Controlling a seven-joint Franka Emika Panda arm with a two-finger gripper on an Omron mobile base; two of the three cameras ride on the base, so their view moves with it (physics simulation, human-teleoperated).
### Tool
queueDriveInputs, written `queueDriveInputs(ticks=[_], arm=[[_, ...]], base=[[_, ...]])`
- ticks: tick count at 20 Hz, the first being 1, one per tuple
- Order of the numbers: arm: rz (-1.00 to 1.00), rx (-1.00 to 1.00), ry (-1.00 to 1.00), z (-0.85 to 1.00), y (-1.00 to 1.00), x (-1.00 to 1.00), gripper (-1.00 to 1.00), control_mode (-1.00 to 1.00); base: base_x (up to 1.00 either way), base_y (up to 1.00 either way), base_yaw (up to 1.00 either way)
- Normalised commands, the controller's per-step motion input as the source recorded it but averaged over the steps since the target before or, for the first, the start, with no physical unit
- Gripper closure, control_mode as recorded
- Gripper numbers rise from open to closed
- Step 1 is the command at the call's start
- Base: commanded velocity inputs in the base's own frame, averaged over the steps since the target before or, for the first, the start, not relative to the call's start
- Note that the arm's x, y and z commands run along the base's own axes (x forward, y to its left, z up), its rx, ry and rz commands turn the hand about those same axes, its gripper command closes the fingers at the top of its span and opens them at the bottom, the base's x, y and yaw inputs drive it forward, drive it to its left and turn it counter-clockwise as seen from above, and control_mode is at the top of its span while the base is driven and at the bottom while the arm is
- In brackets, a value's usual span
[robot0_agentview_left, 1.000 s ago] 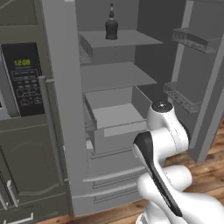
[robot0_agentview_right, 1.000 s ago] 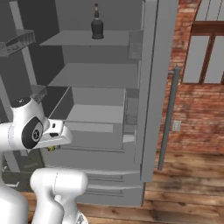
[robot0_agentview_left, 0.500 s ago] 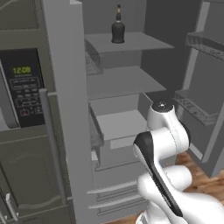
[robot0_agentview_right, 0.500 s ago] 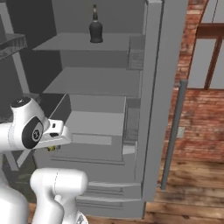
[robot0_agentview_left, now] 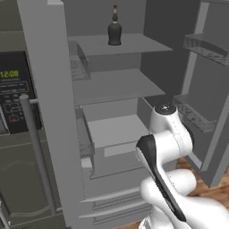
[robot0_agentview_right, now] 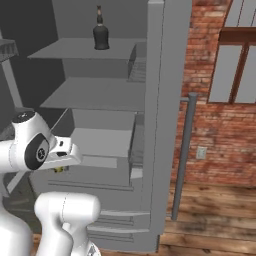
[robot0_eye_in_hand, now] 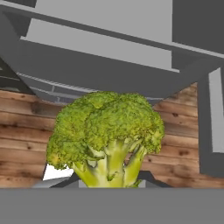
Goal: Place the potato and broccoli inside the fridge drawer. Close the drawer after placing the vegetables.
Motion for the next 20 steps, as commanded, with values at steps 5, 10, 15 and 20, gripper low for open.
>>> queueDriveInputs(ticks=[5,10,15,20], arm=[[0.09,0.05,-0.02,0.4,-0.26,0.71,1.0,-1.0],[0.17,0.0,0.01,0.48,0.02,1.0,1.0,-1.0],[0.12,-0.01,0.17,0.28,0.06,1.0,1.0,-1.0],[0.05,-0.02,0.22,0.07,0.0,1.0,1.0,-1.0]], base=[[0.0,0.0,0.0],[0.0,0.0,0.0],[0.0,0.0,0.0],[0.0,0.0,0.0]])
